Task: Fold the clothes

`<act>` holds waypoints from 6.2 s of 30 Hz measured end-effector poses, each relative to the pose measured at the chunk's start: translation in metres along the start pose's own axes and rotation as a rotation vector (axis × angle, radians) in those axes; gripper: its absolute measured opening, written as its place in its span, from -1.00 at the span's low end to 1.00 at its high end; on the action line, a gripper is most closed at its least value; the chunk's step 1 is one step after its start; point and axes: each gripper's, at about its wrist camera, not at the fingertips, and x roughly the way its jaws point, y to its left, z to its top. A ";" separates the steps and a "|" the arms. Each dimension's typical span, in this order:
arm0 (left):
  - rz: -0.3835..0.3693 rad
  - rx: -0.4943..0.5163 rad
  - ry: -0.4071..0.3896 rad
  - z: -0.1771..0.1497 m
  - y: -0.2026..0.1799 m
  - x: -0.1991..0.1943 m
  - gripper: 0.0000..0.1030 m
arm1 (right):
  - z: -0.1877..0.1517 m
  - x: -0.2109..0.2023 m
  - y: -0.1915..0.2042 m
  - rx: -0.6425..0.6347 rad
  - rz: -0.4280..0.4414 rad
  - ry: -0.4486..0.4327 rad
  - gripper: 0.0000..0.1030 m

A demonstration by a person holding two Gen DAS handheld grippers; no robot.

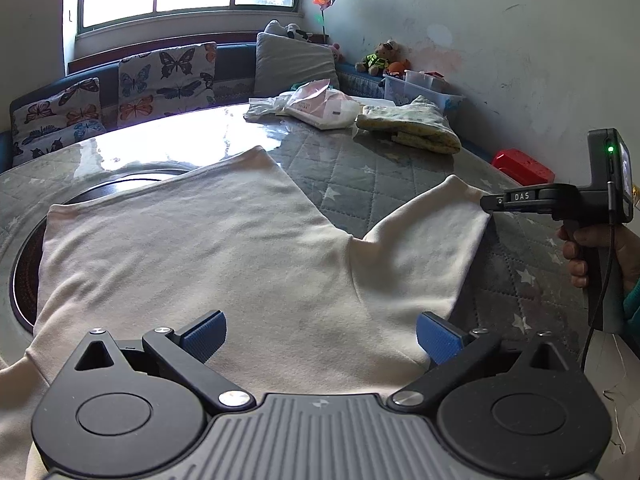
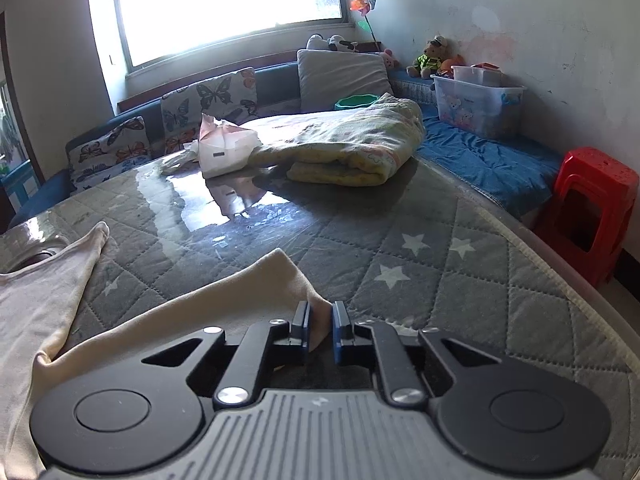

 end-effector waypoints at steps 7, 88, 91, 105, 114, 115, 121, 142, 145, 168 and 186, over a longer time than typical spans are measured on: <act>-0.006 -0.001 0.011 0.001 -0.002 0.005 1.00 | 0.003 -0.013 -0.008 0.049 0.038 -0.039 -0.88; 0.040 -0.177 -0.047 -0.021 0.092 -0.030 1.00 | -0.025 -0.022 0.176 -0.319 0.503 0.149 -0.78; 0.036 -0.190 -0.063 -0.020 0.095 -0.033 1.00 | -0.022 -0.035 0.168 -0.312 0.501 0.129 -0.75; 0.084 -0.223 -0.084 -0.026 0.107 -0.042 0.99 | -0.047 -0.055 0.163 -0.379 0.476 0.152 -0.66; 0.237 -0.321 -0.126 -0.052 0.144 -0.088 1.00 | -0.050 -0.074 0.187 -0.477 0.500 0.124 -0.26; 0.262 -0.342 -0.131 -0.056 0.150 -0.094 1.00 | -0.052 -0.076 0.194 -0.493 0.518 0.126 -0.21; 0.435 -0.461 -0.150 -0.083 0.186 -0.129 1.00 | -0.062 -0.076 0.233 -0.573 0.605 0.138 0.08; 0.670 -0.750 -0.167 -0.127 0.253 -0.158 0.38 | -0.069 -0.074 0.251 -0.608 0.625 0.159 0.24; 0.713 -0.762 -0.165 -0.126 0.254 -0.158 0.08 | -0.069 -0.073 0.249 -0.603 0.625 0.161 0.25; 0.294 -0.618 -0.325 -0.027 0.183 -0.169 -0.88 | -0.057 -0.079 0.204 -0.462 0.599 0.082 0.26; 0.641 -0.407 -0.105 -0.063 0.188 -0.106 -0.20 | -0.059 -0.078 0.191 -0.421 0.618 0.075 0.27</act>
